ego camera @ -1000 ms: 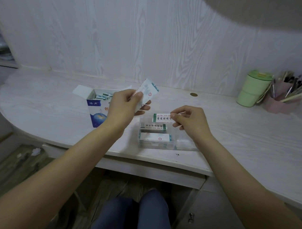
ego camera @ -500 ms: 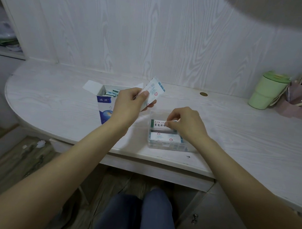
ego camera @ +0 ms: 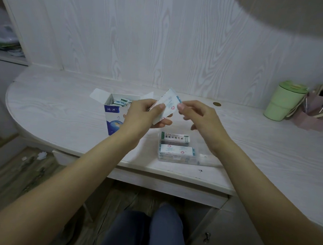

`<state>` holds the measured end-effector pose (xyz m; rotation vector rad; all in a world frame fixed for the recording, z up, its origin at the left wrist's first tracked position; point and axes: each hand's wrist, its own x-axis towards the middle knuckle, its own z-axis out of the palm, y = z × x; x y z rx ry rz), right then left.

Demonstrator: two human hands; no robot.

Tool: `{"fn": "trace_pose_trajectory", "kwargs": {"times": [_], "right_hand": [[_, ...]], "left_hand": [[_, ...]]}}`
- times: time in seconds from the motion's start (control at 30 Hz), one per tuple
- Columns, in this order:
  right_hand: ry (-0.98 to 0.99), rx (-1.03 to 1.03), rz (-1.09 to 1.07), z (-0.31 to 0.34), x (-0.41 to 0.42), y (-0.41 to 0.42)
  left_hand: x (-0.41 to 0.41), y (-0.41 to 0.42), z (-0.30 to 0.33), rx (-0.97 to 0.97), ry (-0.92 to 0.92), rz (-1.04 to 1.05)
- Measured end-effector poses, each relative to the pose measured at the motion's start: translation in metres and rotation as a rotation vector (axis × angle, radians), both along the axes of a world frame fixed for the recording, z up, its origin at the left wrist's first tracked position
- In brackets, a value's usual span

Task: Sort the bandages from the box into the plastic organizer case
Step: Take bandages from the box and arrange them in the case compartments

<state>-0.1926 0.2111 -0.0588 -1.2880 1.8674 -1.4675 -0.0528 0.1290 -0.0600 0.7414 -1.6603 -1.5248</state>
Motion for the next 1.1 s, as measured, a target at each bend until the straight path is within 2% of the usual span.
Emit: {"fn": "trace_pose_trajectory", "kwargs": {"times": [0.17,0.3,0.5,0.6,0.8,0.93,1.1], "right_hand": [[-0.081,-0.109,-0.074,0.004,0.002,0.004],[-0.065,-0.083,-0.134,0.003,-0.005,0.012],[-0.175,-0.06,-0.224,0.0,-0.025,0.039],[-0.097,0.003,-0.281,-0.006,-0.042,0.058],[0.126,0.304,-0.298,-0.019,-0.06,0.076],[0.274,0.359,-0.337,-0.025,-0.062,0.075],[0.394,0.43,-0.286,-0.025,-0.059,0.072]], "left_hand": [[-0.004,0.006,0.004,0.037,-0.014,-0.093],[-0.006,0.009,0.004,0.085,-0.013,-0.098],[-0.007,0.01,0.002,0.079,0.001,-0.049],[-0.009,0.015,0.0,0.072,-0.004,-0.061],[-0.022,0.026,-0.001,0.067,-0.029,-0.107],[-0.027,0.033,-0.003,0.061,-0.027,-0.133],[-0.029,0.035,-0.002,0.046,-0.045,-0.136]]}}
